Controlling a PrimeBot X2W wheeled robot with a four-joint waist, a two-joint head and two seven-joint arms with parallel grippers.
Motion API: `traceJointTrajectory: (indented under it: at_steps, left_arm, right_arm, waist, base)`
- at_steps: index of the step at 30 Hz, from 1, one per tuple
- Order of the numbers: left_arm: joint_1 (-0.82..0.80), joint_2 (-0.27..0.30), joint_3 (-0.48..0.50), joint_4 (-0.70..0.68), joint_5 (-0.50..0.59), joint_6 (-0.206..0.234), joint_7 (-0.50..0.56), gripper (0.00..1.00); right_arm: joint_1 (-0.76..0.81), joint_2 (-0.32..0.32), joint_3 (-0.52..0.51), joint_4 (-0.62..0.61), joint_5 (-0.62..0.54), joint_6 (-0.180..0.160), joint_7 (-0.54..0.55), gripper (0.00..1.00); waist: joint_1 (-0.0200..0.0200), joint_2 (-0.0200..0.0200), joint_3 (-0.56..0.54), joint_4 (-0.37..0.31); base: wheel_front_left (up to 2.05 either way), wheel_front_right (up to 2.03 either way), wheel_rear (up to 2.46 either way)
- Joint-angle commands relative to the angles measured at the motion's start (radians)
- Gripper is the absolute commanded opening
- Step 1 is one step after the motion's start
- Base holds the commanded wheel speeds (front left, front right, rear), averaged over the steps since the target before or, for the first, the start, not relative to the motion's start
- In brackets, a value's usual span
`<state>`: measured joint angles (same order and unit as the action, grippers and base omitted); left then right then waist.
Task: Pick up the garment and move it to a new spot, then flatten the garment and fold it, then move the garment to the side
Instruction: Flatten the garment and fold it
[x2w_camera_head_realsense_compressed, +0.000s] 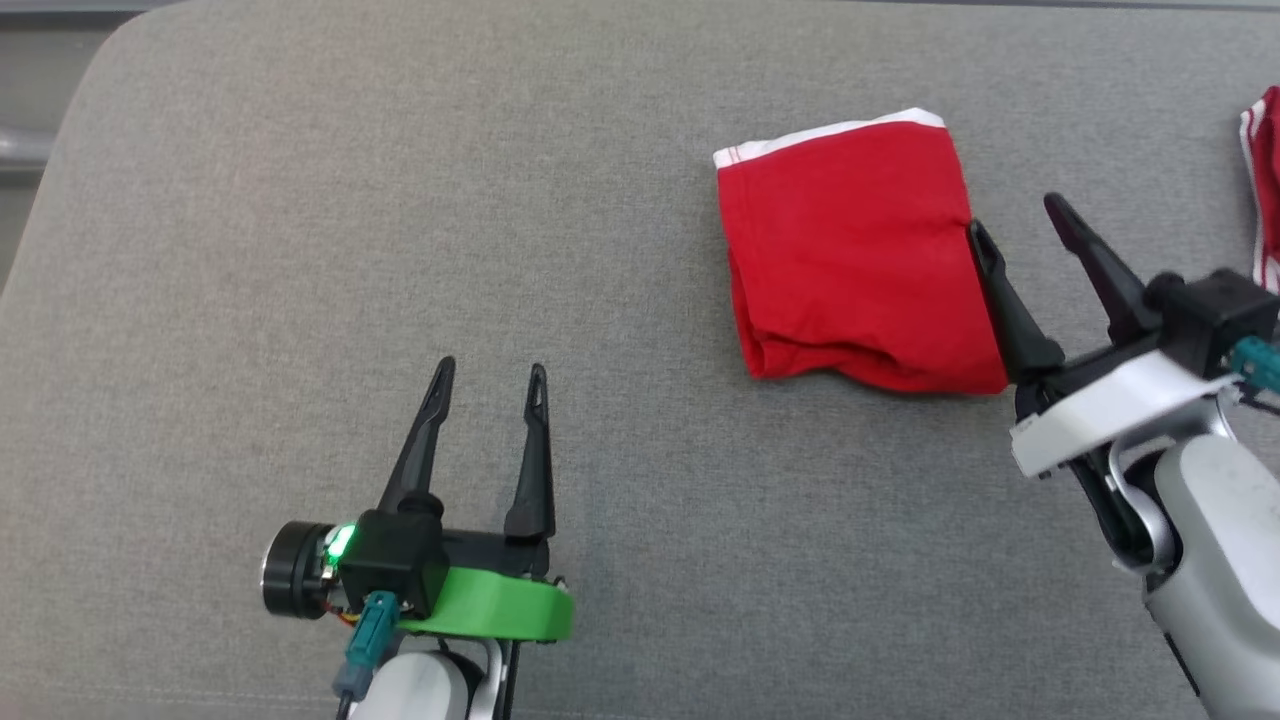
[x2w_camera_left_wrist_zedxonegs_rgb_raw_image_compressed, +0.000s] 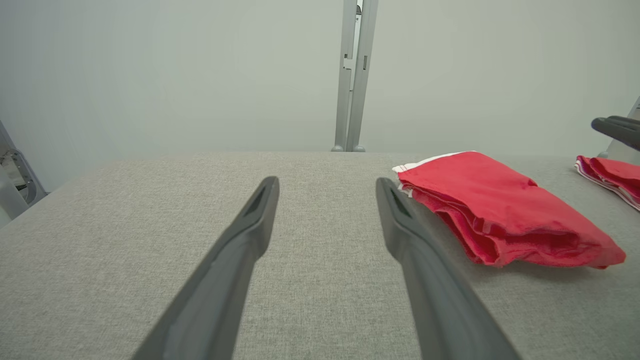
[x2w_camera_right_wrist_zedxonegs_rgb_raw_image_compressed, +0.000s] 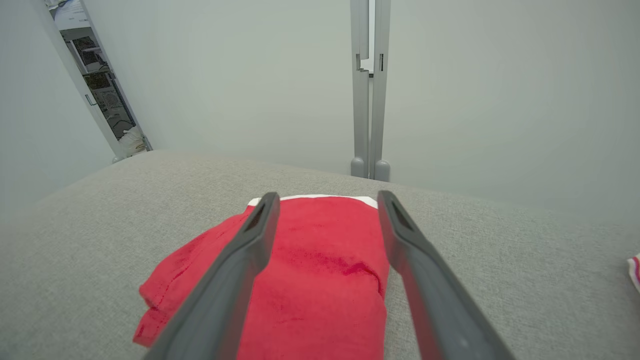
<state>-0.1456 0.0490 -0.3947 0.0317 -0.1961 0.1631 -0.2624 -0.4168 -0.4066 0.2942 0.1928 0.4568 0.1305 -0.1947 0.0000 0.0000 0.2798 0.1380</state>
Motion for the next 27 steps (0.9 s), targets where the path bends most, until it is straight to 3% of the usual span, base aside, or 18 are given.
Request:
traceJointTrajectory:
  at_steps: [1, 5, 10, 16, 27]
  left_arm:
    - [0.024, 0.003, 0.013, 0.002, -0.006, -0.003, -0.003, 1.00]
    - [0.067, 0.003, 0.052, 0.013, -0.007, -0.017, -0.003, 1.00]
    - [0.124, 0.003, 0.089, 0.000, -0.007, -0.026, -0.003, 1.00]
    - [0.212, 0.003, 0.122, -0.019, 0.006, -0.021, -0.003, 1.00]
    - [0.291, 0.003, 0.163, -0.042, 0.085, -0.064, -0.003, 1.00]
  right_arm:
    - [0.029, 0.010, -0.009, 0.019, -0.016, 0.000, -0.024, 1.00]
    - [0.102, 0.050, -0.046, 0.074, -0.061, 0.000, -0.069, 1.00]
    - [0.230, 0.148, -0.155, -0.038, -0.155, 0.000, -0.069, 1.00]
    - [0.389, 0.232, -0.209, -0.142, -0.227, 0.000, -0.070, 1.00]
    - [0.508, 0.278, -0.209, -0.160, -0.277, 0.000, -0.070, 1.00]
  waist:
    - [0.0000, 0.0000, -0.067, -0.054]
    - [0.0000, 0.0000, -0.119, -0.074]
    - [0.0000, 0.0000, -0.183, -0.085]
    - [0.0000, 0.0000, -0.266, -0.086]
    - [0.0000, 0.0000, -0.306, -0.088]
  base:
    - [0.00, 0.00, 0.00]
    - [0.00, 0.00, 0.00]
    - [0.00, 0.00, 0.00]
    - [0.00, 0.00, 0.00]
    - [0.00, 0.00, 0.00]
